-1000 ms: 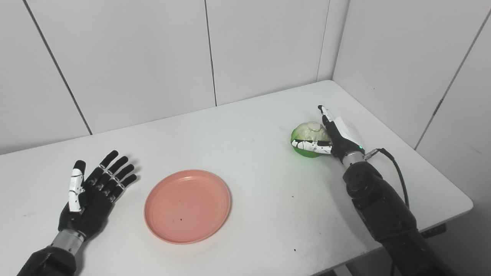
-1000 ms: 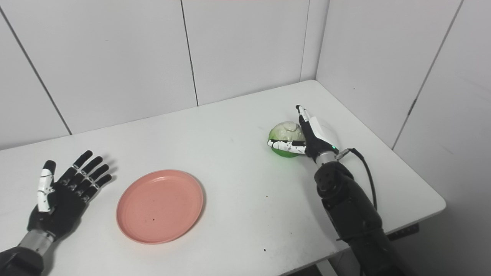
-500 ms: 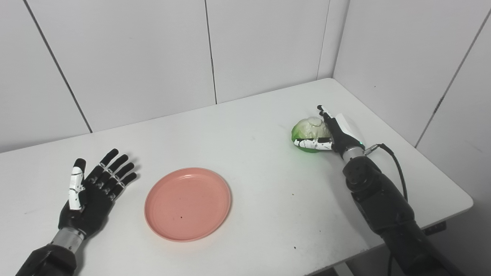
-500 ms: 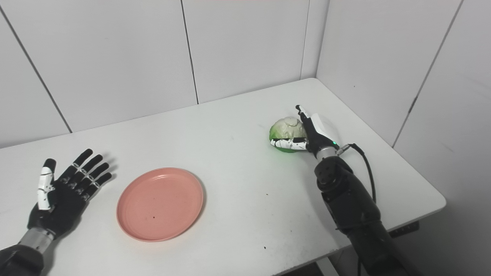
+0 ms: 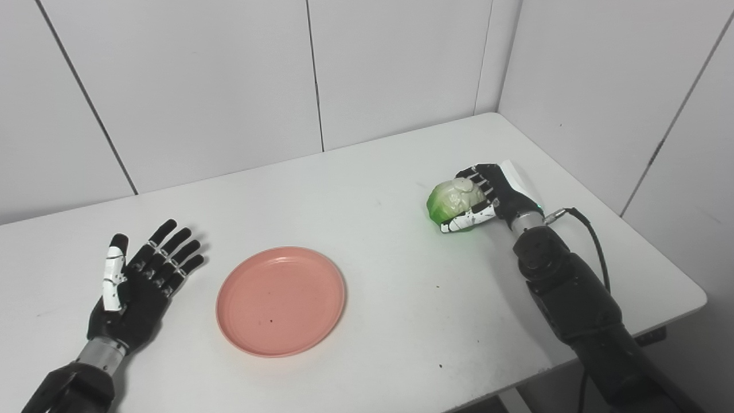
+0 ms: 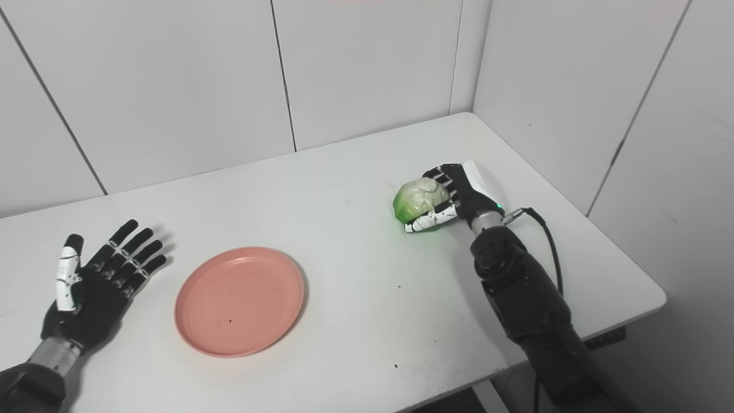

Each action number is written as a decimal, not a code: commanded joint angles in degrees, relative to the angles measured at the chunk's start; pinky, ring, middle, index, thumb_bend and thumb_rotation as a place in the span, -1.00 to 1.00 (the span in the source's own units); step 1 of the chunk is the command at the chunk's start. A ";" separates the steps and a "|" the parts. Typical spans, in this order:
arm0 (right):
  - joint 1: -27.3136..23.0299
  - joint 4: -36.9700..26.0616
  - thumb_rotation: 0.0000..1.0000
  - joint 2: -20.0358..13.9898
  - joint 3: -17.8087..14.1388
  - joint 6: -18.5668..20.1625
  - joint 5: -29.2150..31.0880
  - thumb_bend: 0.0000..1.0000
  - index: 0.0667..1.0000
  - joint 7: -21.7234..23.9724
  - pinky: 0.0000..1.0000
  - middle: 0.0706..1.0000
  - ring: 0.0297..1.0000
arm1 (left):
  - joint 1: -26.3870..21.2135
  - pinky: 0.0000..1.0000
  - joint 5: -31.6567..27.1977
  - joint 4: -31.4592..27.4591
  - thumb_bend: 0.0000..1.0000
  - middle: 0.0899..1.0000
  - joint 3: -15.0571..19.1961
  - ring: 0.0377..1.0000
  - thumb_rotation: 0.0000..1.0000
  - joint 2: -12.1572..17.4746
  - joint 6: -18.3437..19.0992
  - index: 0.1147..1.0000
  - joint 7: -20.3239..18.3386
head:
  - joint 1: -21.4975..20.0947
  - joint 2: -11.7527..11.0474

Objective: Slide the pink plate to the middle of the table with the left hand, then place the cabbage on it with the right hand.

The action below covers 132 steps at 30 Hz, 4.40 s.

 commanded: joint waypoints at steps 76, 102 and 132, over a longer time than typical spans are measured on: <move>-2.73 -23.50 -1.00 15.51 18.15 -4.27 -2.40 0.04 0.00 11.74 -0.35 -0.20 -0.25 | 7.17 0.74 9.73 -19.64 0.15 0.75 -8.90 0.76 1.00 -13.24 14.06 0.74 21.61 | 31.24 2.97; -2.49 -19.41 -1.00 14.17 23.10 -4.68 -10.36 0.05 -0.03 14.62 -0.33 -0.20 -0.23 | 7.27 0.73 9.13 -20.70 0.16 0.73 -7.91 0.75 1.00 -12.31 15.07 0.71 20.80 | 27.04 4.83; -3.46 -17.82 -0.78 13.57 25.95 -1.18 -14.79 0.04 -0.08 19.01 -0.12 0.11 0.07 | 7.36 0.74 8.31 -21.14 0.18 0.76 -7.60 0.77 1.00 -11.43 15.57 0.74 19.50 | 25.23 5.39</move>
